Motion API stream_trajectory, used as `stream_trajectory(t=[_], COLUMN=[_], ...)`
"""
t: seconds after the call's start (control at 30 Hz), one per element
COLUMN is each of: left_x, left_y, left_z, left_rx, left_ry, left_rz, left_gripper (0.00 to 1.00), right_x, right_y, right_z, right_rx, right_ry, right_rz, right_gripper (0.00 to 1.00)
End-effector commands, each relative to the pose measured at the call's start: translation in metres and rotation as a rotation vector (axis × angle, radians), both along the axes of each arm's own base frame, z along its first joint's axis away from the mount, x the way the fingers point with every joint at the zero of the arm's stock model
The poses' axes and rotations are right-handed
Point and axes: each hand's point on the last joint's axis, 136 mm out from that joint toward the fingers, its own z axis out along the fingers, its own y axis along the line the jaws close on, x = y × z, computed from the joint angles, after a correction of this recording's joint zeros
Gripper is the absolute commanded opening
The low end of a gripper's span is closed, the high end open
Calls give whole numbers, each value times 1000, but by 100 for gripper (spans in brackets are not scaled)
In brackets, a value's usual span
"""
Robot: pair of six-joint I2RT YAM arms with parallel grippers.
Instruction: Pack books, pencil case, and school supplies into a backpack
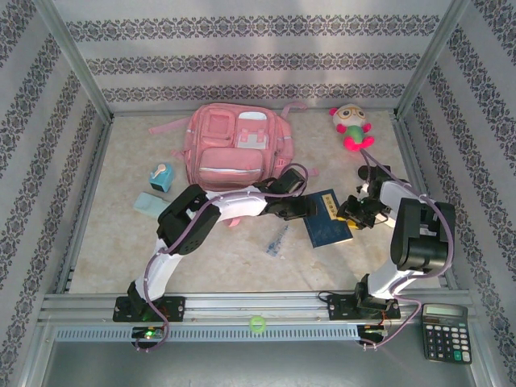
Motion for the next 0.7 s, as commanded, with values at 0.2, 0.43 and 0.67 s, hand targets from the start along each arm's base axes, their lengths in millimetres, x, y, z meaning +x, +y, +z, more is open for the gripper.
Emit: stream_trajectory(t=[0.2, 0.43, 0.67], left_x=[-9, -15, -26], left_y=[-45, -45, -49], left_z=[58, 77, 93], left_rx=[-283, -330, -399], left_ry=[-18, -29, -27], left_rz=[-68, -81, -98], left_gripper=[48, 47, 47], right_x=[1, -4, 1], right_y=[40, 37, 38], right_z=[11, 7, 13], right_rx=[247, 254, 294], right_ry=[-39, -30, -59], right_rz=[-67, -99, -127], right_gripper=[34, 33, 31])
